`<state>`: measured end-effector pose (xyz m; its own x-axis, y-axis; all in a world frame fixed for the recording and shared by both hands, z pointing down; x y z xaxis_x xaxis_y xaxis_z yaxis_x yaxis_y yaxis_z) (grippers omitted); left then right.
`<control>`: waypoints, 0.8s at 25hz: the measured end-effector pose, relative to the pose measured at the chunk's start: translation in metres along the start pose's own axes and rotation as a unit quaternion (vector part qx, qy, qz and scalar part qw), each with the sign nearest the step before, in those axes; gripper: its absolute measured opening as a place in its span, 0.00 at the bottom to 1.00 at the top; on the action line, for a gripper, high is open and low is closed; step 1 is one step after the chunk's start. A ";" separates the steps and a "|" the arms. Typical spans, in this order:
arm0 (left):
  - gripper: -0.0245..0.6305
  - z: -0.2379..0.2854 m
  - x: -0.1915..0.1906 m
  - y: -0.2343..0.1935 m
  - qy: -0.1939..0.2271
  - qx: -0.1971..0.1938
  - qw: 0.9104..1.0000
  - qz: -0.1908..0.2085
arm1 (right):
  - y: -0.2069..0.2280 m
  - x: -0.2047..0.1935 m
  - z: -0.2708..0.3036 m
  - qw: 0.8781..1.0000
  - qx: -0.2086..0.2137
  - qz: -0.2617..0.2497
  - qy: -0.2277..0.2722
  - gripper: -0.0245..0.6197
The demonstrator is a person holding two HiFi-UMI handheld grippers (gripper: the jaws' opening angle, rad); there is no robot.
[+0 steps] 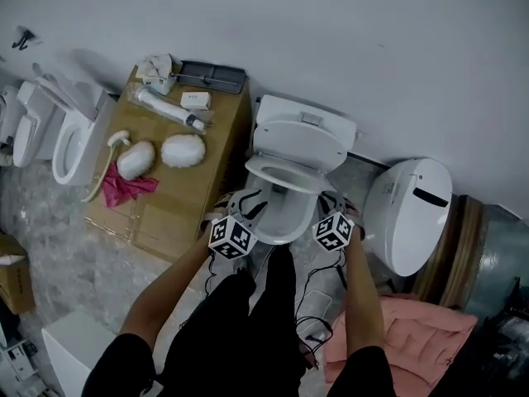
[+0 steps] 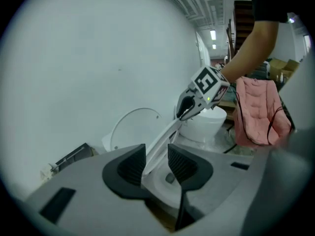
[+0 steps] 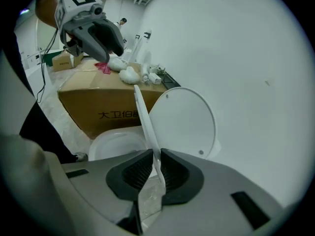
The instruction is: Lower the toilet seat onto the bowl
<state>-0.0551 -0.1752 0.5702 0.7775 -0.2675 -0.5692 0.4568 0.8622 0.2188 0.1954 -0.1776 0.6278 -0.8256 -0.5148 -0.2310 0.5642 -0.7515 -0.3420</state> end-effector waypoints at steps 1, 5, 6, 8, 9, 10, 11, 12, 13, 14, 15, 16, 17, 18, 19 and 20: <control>0.26 0.009 -0.007 0.002 -0.010 -0.003 1.000 0.021 | -0.010 -0.003 0.000 1.000 0.004 0.001 -0.002 0.14; 0.26 0.047 -0.027 0.007 -0.055 -0.008 0.991 0.119 | -0.039 -0.016 0.002 1.000 0.011 0.001 -0.004 0.15; 0.26 0.055 -0.032 0.010 -0.066 -0.011 0.987 0.144 | -0.045 -0.019 0.003 1.000 0.012 0.000 -0.005 0.15; 0.29 0.067 -0.041 0.018 -0.085 -0.020 0.978 0.190 | -0.057 -0.023 0.004 1.000 0.020 -0.002 -0.007 0.15; 0.29 0.072 -0.045 0.022 -0.091 -0.023 0.974 0.205 | -0.062 -0.025 0.005 1.000 0.024 -0.003 -0.007 0.15; 0.28 0.076 -0.049 0.026 -0.095 -0.026 0.971 0.216 | -0.067 -0.027 0.007 1.000 0.026 -0.003 -0.006 0.16; 0.26 0.080 -0.053 0.030 -0.096 -0.027 0.969 0.225 | -0.071 -0.030 0.008 1.000 0.029 -0.003 -0.005 0.16; 0.23 0.083 -0.057 0.035 -0.097 -0.028 0.967 0.232 | -0.076 -0.033 0.010 0.999 0.032 -0.003 -0.003 0.16; 0.20 0.085 -0.062 0.040 -0.096 -0.027 0.966 0.237 | -0.082 -0.037 0.012 0.999 0.037 -0.005 -0.001 0.17; 0.16 0.087 -0.066 0.044 -0.096 -0.030 0.966 0.239 | -0.088 -0.040 0.014 0.999 0.041 -0.009 0.000 0.17; 0.16 0.089 -0.071 0.048 -0.098 -0.037 0.965 0.238 | -0.094 -0.044 0.016 0.999 0.045 -0.015 0.001 0.18; 0.17 0.091 -0.076 0.053 -0.101 -0.048 0.965 0.236 | -0.100 -0.047 0.019 0.999 0.047 -0.022 0.002 0.18; 0.17 0.093 -0.081 0.058 -0.105 -0.059 0.965 0.234 | -0.108 -0.052 0.023 0.998 0.051 -0.028 0.002 0.18; 0.18 0.096 -0.087 0.064 -0.109 -0.069 0.964 0.233 | -0.116 -0.056 0.027 0.998 0.055 -0.034 0.003 0.19; 0.19 0.098 -0.095 0.071 -0.114 -0.075 0.963 0.233 | -0.126 -0.060 0.032 0.997 0.062 -0.039 0.002 0.19; 0.19 0.100 -0.105 0.079 -0.118 -0.078 0.962 0.234 | -0.136 -0.064 0.038 0.997 0.069 -0.042 0.002 0.20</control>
<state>-0.0566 -0.1220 0.7267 0.9673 0.0911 -0.2368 -0.0233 0.9612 0.2747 0.1718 -0.0579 0.7234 -0.8699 -0.4464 -0.2098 0.4878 -0.8416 -0.2318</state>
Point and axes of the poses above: the fingertips, and each gripper's own axes: z forward along the fingers, y to its right, x out of its top, the point moved 10 cm from there along -z, backward along the fingers, and after that the axes turned 14 degrees about -y, right-handed, at the moved point
